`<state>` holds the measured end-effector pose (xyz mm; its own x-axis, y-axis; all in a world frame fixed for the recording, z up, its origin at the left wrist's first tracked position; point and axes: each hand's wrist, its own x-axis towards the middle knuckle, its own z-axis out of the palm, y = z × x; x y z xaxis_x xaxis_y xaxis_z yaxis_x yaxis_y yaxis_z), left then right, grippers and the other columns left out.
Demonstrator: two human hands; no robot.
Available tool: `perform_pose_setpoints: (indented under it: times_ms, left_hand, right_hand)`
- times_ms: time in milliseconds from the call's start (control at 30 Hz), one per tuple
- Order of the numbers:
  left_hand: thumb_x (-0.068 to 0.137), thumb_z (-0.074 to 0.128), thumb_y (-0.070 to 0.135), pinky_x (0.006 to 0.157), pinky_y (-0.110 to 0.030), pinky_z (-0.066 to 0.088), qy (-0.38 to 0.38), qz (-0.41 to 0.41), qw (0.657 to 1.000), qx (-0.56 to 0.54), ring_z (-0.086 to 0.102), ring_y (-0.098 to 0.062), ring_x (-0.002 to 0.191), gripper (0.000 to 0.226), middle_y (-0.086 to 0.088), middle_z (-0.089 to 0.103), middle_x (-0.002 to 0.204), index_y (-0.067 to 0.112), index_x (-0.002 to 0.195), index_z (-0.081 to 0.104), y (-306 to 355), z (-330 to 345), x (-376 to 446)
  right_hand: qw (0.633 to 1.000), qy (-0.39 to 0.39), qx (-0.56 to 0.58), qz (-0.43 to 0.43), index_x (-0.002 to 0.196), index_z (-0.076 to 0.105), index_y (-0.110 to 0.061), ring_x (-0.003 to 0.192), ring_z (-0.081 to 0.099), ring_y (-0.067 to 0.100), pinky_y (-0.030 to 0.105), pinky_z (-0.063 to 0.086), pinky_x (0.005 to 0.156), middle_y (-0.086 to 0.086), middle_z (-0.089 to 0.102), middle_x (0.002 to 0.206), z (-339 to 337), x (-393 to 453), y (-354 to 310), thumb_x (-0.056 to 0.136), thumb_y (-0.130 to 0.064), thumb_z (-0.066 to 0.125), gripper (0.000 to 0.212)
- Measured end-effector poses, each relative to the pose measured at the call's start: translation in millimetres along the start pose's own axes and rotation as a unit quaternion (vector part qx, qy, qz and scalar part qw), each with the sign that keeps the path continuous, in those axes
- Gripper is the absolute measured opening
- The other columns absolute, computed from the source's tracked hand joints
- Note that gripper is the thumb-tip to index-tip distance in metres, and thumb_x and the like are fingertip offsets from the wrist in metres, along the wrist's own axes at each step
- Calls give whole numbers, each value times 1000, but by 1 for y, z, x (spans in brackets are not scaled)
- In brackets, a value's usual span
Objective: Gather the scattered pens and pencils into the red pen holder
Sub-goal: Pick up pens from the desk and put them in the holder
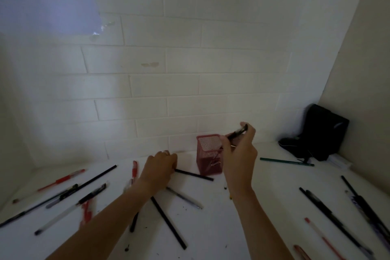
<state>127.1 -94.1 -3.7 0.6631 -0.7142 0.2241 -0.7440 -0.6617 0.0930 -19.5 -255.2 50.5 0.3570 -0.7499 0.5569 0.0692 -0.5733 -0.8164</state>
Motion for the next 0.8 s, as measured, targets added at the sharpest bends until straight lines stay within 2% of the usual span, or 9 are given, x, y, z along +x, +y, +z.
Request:
perform_pose_setpoints:
  times_ms: [100,167,233,333,433,533,633,733,800]
  left_hand:
    - [97,43,14,78,-33,36,9,-10,1000,-15,56,-21,98,16,0,55,103,23,103,55,-3,-5,0]
    - [96,47,15,83,-38,45,16,-26,998,-58,57,-19,90,20,5,55,95,34,93,51,-7,-12,1]
    - [93,56,18,81,-40,52,33,-29,989,-141,59,-16,83,21,8,59,87,36,84,53,-9,-27,4]
    - [85,71,14,76,-23,50,88,8,966,-243,63,-8,76,11,5,70,84,24,84,68,-2,-63,7]
    - [81,77,19,70,-14,49,126,19,944,-306,65,-7,73,10,8,70,84,24,86,70,10,-98,10]
    - [81,77,20,76,-23,53,160,1,900,-405,68,-11,78,11,4,73,89,25,87,69,28,-114,16]
    - [85,74,20,82,-33,59,227,-5,856,-465,67,-10,79,10,3,72,87,19,94,70,47,-118,26]
    - [88,70,20,81,-46,60,287,4,816,-501,68,-15,81,11,6,70,85,19,99,70,65,-119,36]
    - [90,67,19,80,-45,60,327,6,789,-520,68,-15,83,14,5,70,87,18,104,70,77,-120,40]
  right_hand:
    - [997,-11,-71,-27,150,18,-30,78,72,15,23,56,64,2,75,95,1,-6,3,96,-24,63,70]
    - [995,-27,-89,-27,153,15,-33,74,70,16,27,56,62,1,72,90,2,-6,5,98,-24,58,70]
    - [992,-39,-115,-44,149,28,-30,75,68,15,31,58,64,0,70,90,5,-3,9,101,-25,53,54]
    - [980,-40,-169,-93,123,55,-19,90,67,18,31,58,72,0,63,107,9,-4,16,102,-24,49,23]
    - [975,-31,-192,-111,121,63,-17,105,56,16,23,53,78,2,50,122,10,-5,20,97,-22,57,25]
    - [980,-22,-172,-98,124,65,-19,116,48,17,20,47,85,5,45,134,8,-5,20,97,-22,58,28]
    - [988,-62,-120,-79,134,59,-24,129,46,18,27,48,99,4,44,143,9,-4,21,101,-24,50,34]
    - [990,-113,-68,-54,145,46,-30,129,50,16,33,48,106,0,46,143,10,-6,20,102,-24,47,44]
    - [988,-135,-60,-37,148,38,-34,128,52,13,39,48,106,-4,47,142,11,-7,21,101,-26,48,49]
